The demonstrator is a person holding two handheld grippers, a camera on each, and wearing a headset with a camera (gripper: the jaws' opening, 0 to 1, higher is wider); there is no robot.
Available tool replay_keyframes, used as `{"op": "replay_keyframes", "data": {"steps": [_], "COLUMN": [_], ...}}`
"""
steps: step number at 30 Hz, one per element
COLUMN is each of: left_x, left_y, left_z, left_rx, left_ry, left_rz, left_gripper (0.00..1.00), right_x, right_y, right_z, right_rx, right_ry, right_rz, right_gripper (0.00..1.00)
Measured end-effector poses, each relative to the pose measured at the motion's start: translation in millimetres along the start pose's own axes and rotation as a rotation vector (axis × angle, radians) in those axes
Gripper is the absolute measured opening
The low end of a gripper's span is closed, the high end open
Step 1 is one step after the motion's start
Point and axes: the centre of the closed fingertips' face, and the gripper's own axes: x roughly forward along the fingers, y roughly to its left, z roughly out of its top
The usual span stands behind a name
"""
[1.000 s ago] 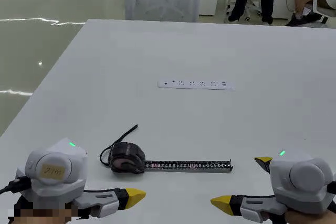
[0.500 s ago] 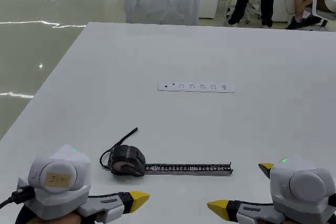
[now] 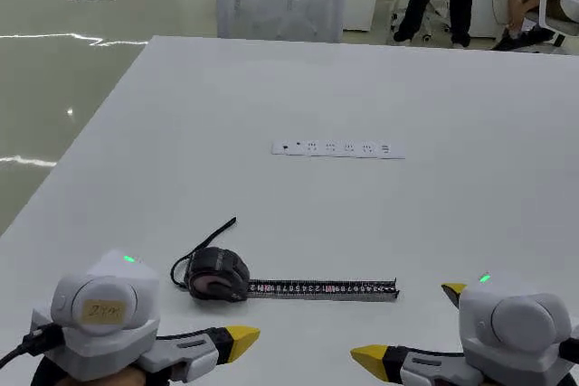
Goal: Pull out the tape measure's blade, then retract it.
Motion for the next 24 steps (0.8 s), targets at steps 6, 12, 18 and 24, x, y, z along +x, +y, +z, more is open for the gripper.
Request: {"op": "replay_keyframes", "data": {"steps": [6, 12, 18, 24], "left_x": [2.3, 8.0, 13.2, 17.0], "left_y": [0.6, 5.6, 4.6, 7.8], "left_z": [-1.5, -4.8, -6.7, -4.7], "left_rx": [-0.01, -0.039, -0.047, -0.075], "left_ry": [0.006, 0.009, 0.011, 0.003], "left_rz": [0.021, 0.068, 0.085, 0.121], "left_gripper": [0.99, 0.99, 0.99, 0.99], "right_x": [1.0, 1.1, 4.6, 7.1], "right_y": [1.3, 4.3, 7.0, 8.7], "right_z": [-3.2, -3.5, -6.2, -9.3], "right_rx": [0.001, 0.01, 0.015, 0.024], "right_ry": [0.005, 0.006, 0.009, 0.016], "right_rz": [-0.001, -0.001, 0.007, 0.02], "right_gripper": [0.97, 0.97, 0.96, 0.94]}}
